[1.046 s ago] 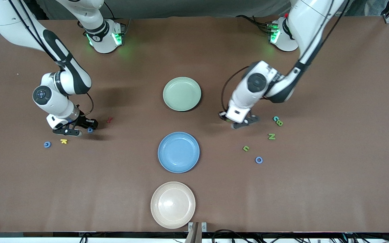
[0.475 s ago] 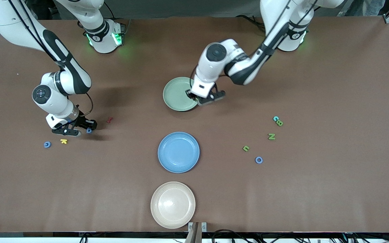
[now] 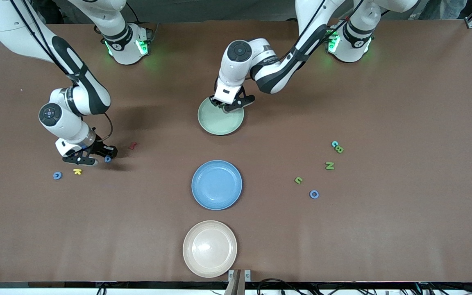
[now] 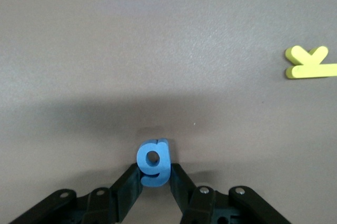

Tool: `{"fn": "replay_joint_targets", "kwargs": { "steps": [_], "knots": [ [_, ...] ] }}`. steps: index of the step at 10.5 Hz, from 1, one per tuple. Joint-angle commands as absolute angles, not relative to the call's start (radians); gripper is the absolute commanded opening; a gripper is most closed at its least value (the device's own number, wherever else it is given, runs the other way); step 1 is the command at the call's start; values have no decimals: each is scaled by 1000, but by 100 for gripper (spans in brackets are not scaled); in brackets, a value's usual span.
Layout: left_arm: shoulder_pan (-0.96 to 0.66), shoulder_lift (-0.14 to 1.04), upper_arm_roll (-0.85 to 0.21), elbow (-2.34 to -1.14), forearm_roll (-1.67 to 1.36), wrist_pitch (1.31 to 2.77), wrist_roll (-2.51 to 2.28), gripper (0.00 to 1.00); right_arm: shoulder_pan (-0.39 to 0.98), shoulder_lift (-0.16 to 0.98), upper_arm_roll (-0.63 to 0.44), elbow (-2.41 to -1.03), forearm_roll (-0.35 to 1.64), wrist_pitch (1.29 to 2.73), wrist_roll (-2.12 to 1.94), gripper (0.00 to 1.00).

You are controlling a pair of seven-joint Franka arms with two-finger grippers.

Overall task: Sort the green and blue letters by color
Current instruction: 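Drop the a on the green plate while the right gripper lifts the g, then drop the g on the blue plate while the left gripper grasps the u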

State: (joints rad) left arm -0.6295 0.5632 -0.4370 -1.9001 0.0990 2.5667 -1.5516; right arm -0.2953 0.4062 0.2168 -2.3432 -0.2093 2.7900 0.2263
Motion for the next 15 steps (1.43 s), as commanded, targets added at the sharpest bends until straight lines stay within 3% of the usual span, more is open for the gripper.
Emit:
{"fn": "replay_joint_targets", "kwargs": {
  "steps": [1, 3, 8, 10, 13, 15],
  "knots": [
    [-617, 594, -391, -1832, 130, 2551, -1568, 100, -304, 436, 212, -2304, -216, 2801, 235, 2],
    [-583, 571, -342, -1819, 132, 2548, -1498, 100, -304, 434, 212, -2286, -215, 2783, 239, 2],
    [-307, 577, -298, -1825, 126, 2546, -696, 100, -296, 394, 213, -2229, -213, 2668, 267, 1],
    [-269, 583, -264, -1822, 130, 2530, -684, 100, -252, 365, 216, -2175, -203, 2571, 314, 1],
    [-268, 633, -151, -1793, 129, 2528, -687, 100, -140, 367, 224, -2083, -109, 2562, 379, 1],
    [-270, 673, -129, -1770, 121, 2525, -709, 100, -50, 376, 224, -2007, -13, 2562, 383, 1]
  ]
}}
